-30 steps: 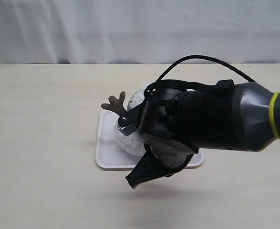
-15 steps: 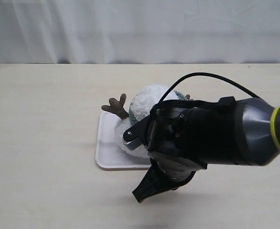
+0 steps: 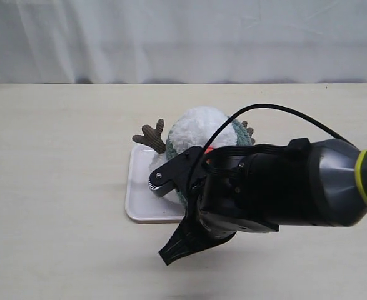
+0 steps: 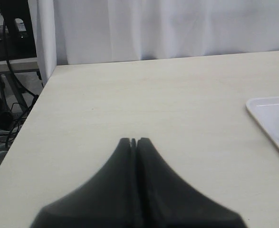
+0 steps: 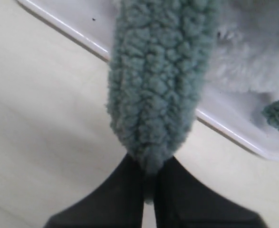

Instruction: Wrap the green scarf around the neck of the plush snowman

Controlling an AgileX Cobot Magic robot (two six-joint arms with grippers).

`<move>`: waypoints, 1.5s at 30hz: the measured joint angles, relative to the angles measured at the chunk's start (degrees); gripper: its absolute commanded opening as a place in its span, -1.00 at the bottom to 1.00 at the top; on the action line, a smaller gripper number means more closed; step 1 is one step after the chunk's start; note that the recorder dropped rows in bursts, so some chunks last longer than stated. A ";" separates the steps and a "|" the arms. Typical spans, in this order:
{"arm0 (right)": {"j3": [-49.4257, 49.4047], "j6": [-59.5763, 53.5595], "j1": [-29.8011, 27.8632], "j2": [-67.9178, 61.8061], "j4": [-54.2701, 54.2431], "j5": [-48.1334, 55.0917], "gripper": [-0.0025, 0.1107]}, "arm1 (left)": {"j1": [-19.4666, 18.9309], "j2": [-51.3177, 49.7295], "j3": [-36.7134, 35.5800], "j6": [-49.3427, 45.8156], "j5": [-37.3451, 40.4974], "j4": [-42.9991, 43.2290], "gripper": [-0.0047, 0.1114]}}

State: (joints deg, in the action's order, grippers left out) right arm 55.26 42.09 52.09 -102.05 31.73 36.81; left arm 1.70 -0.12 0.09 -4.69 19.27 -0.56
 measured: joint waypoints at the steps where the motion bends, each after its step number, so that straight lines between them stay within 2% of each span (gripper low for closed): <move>1: 0.00 0.12 0.00 -0.28 -0.26 -0.52 -0.89 | 0.00 0.00 0.00 0.00 0.00 0.00 -0.92; 12: 0.00 -0.89 0.00 -4.29 -0.86 -1.24 -0.87 | 0.00 0.00 0.00 0.00 0.00 0.00 -0.92; 14: 0.00 -2.02 0.00 -4.29 -0.86 -1.00 -0.66 | 0.00 0.00 0.00 0.00 0.00 0.00 -0.92; 17: 0.00 -2.16 0.00 -4.00 -1.16 -0.90 -0.11 | 0.00 0.00 0.00 0.00 0.00 0.00 -0.92; 19: 0.00 -2.31 0.00 -2.53 -1.54 0.88 0.13 | 0.00 0.00 0.00 0.00 0.00 0.00 -0.92; 21: 0.00 -2.43 0.00 0.24 -1.90 3.84 0.23 | 0.00 0.00 0.00 0.00 0.00 0.00 -0.92; 28: 0.00 -2.72 0.00 11.54 -4.70 9.36 0.24 | 0.00 0.00 0.00 0.00 0.00 0.00 -0.92; 32: 0.00 4.03 -1.27 15.70 -0.57 11.27 0.24 | 0.00 0.00 0.00 0.00 0.00 0.00 -0.92; 35: 0.00 7.00 -4.26 16.69 0.77 12.26 0.24 | 0.00 0.00 0.00 0.00 0.00 0.00 -0.92; 40: 0.00 4.78 -9.95 15.43 -0.89 11.23 0.24 | 0.00 0.00 0.00 0.00 0.00 0.00 -0.92; 45: -2.45 1.48 -14.10 14.88 -2.19 2.84 0.24 | 0.00 0.00 0.00 0.00 0.00 0.00 -0.92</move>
State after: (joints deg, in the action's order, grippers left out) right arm 52.81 43.56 37.99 -87.17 29.54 39.66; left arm 1.70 -0.12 0.09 -4.69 19.27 -0.56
